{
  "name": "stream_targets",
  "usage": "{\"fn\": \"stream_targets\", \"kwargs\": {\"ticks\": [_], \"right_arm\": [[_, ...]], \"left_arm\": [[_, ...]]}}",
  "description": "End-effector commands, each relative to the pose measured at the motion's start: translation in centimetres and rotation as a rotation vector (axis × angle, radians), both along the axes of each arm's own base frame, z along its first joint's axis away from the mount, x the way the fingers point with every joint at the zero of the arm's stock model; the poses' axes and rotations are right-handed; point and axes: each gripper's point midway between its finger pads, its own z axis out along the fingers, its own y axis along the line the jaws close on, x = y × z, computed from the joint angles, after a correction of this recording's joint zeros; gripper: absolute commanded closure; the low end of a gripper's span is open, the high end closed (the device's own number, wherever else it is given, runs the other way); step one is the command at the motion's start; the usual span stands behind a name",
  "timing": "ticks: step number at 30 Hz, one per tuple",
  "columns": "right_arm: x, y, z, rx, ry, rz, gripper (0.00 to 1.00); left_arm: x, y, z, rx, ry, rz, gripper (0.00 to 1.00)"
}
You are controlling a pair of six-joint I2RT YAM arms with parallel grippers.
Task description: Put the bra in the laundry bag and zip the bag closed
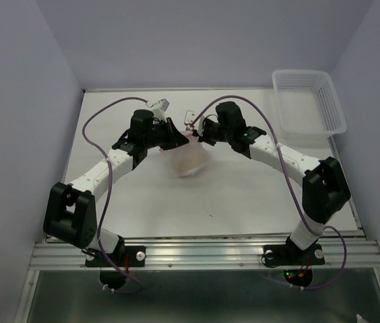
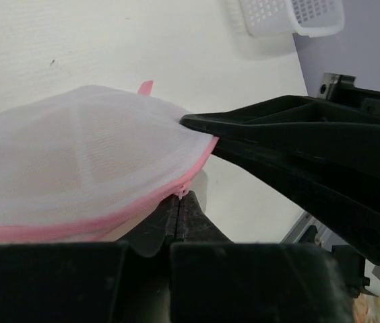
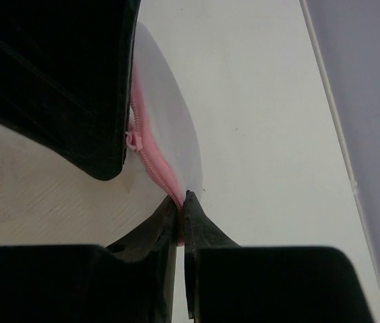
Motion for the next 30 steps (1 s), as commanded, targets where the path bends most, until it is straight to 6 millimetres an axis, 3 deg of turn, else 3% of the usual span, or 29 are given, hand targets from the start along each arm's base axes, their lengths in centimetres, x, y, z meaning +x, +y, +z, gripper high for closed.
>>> {"fn": "stream_targets", "kwargs": {"ticks": [1, 8, 12, 15, 18, 21, 24, 25, 26, 28, 29, 30], "right_arm": [[0.1, -0.9, 2.2, -0.023, -0.12, -0.003, 0.95], [1.0, -2.3, 2.9, -0.004, -0.151, -0.045, 0.98], [2.0, -3.9, 3.7, 0.017, -0.166, -0.086, 0.99], [1.5, -4.4, 3.7, 0.032, -0.151, -0.081, 0.99], [1.4, -4.9, 3.3, 0.049, -0.124, -0.074, 0.99], [1.0, -4.7, 2.8, 0.061, -0.093, -0.064, 0.98], [0.8, -4.0, 3.0, 0.101, -0.077, -0.047, 0.93], [0.9, -4.0, 3.0, 0.106, -0.069, -0.051, 0.87], [1.0, -4.0, 3.0, 0.119, -0.048, -0.069, 0.68], [1.3, -4.0, 3.4, 0.131, -0.037, -0.094, 0.41], [1.2, -4.0, 3.6, 0.144, -0.016, -0.107, 0.23], [1.0, -4.0, 3.7, 0.144, -0.008, -0.106, 0.21]], "left_arm": [[0.6, 2.9, -1.2, 0.002, 0.038, 0.083, 1.0], [0.5, 9.0, -4.6, 0.017, 0.119, 0.245, 1.0], [0.3, 11.2, -7.2, 0.034, 0.173, 0.32, 1.0], [0.6, 13.3, -8.8, 0.03, 0.193, 0.383, 1.0], [1.4, 13.4, -8.1, -0.007, 0.157, 0.372, 1.0], [2.1, 12.3, -5.6, -0.047, 0.094, 0.326, 1.0], [1.9, 9.6, -3.0, -0.043, 0.024, 0.253, 1.0], [1.7, 9.0, -2.4, -0.044, 0.008, 0.237, 1.0], [1.8, 8.7, -1.2, -0.051, -0.02, 0.235, 1.0], [1.7, 7.8, 0.0, -0.056, -0.05, 0.216, 1.0], [1.5, 7.1, 1.0, -0.057, -0.073, 0.197, 1.0], [1.5, 6.8, 1.4, -0.056, -0.085, 0.187, 1.0]]}}
